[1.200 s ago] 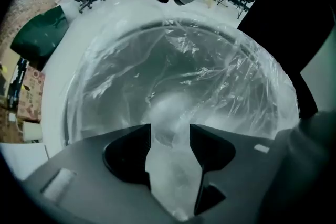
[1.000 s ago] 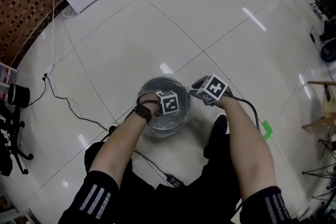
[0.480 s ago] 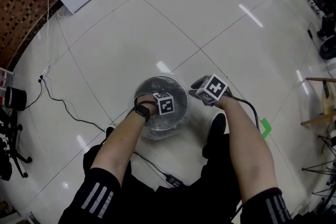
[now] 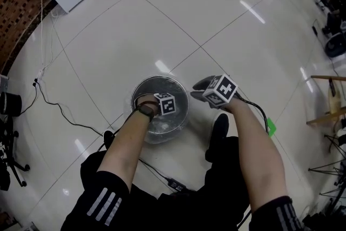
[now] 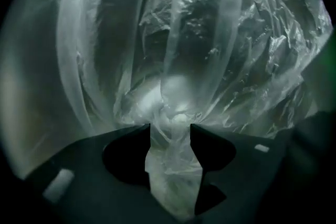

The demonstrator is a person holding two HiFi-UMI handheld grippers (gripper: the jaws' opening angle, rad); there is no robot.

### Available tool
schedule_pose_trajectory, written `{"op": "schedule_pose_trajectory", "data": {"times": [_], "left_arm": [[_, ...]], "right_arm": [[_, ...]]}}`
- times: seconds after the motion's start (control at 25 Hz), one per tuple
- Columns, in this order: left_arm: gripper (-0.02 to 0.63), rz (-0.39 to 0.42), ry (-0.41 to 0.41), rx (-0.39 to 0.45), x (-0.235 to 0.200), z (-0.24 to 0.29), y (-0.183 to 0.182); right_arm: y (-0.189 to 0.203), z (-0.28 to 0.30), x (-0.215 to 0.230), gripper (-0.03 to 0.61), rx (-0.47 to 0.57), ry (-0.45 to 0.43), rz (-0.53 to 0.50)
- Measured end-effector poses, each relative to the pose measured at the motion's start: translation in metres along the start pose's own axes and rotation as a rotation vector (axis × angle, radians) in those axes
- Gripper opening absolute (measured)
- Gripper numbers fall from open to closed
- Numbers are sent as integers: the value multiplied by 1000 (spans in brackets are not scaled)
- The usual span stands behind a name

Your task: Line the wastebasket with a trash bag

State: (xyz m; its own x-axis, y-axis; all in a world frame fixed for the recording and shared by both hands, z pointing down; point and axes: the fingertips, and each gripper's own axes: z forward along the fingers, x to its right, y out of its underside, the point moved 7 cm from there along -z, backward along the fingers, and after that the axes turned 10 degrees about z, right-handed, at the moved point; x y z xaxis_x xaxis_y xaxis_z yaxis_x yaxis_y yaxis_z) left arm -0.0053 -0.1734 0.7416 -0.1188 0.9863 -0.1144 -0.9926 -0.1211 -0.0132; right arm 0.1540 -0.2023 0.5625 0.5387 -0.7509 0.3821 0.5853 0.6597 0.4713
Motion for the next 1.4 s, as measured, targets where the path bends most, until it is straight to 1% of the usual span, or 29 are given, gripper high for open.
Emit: {"op": "schedule_pose_trajectory", "data": {"times": [0.2,0.36,0.48,0.64,0.8,0.92,1.08,1.12,1.2,1.24,1.32,1.4], "left_arm": [[234,5,1,-23,-5,10,-2],[234,2,-10,-5,-6,6,-1],[235,-13,-15,41,-3,-8,-5],[236,-76,-24,137,0,-38,-9],[235,-49,-37,189,17,-71,-10],[236,-47,-75,250,28,-106,-6],[235,-98,-181,333,30,-161,20],[235,-123,-209,344,29,-172,32],[235,-201,-259,341,26,-188,65],[235,-244,-275,349,25,-194,82],[235,-317,-295,416,25,-205,109],[235,-359,-291,463,28,-208,133]], "right_arm": [[6,-10,-2,115,13,-20,2],[-1,-13,-4,115,31,-11,-25],[-1,-16,-4,115,35,5,-30],[1,-17,-5,115,25,15,-41],[0,-17,-11,115,24,22,-66],[-3,-19,-17,115,29,30,-93],[0,-22,-23,115,34,47,-102],[3,-21,-24,115,21,51,-111],[8,-19,-24,115,-9,62,-127],[10,-18,-23,115,-18,69,-127],[14,-15,-22,115,-31,72,-120],[20,-12,-22,115,-56,61,-119]]}}
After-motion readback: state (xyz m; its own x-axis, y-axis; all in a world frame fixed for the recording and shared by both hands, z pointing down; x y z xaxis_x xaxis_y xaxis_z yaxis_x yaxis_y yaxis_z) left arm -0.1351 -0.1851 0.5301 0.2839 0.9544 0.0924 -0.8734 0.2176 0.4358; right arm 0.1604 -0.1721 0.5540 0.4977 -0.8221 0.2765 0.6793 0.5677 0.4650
